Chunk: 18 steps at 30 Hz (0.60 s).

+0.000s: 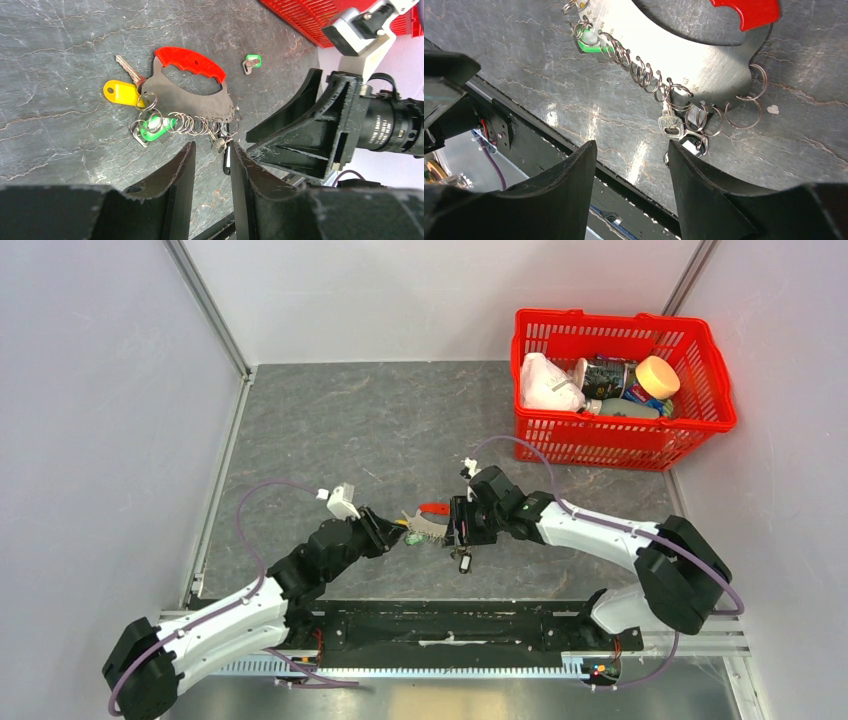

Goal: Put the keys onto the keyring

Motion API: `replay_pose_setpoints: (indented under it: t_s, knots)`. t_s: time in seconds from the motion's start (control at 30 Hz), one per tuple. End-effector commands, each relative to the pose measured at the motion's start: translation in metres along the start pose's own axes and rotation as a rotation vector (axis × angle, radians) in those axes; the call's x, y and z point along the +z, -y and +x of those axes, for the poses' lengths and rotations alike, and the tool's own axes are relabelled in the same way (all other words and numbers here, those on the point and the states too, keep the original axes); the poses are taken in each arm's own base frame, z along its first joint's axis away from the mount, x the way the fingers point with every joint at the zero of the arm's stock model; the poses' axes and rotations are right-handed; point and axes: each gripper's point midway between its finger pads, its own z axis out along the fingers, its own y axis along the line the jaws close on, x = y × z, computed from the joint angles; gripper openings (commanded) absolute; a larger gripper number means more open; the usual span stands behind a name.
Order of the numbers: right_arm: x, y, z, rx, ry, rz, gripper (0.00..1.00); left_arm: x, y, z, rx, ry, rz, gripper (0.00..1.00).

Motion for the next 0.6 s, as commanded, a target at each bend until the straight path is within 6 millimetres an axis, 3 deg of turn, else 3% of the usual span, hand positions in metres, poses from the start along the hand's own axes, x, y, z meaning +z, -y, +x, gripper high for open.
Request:
replay_pose_setpoints:
  t_s: [0.0, 0.27, 0.57]
  knots:
    - [0.01, -0.011, -0.015, 0.037, 0.048, -0.016, 0.62, -0.003, -0.005, -0.006, 0.046, 0.027, -0.013, 0.38]
    - [0.027, -0.007, -0.018, 0.064, 0.052, 0.008, 0.61, -0.006, -0.009, -0.005, 0.052, 0.03, -0.016, 0.38]
    - [0.036, 0.001, -0.024, 0.108, 0.094, 0.039, 0.52, -0.009, -0.014, -0.007, 0.063, 0.042, -0.031, 0.38]
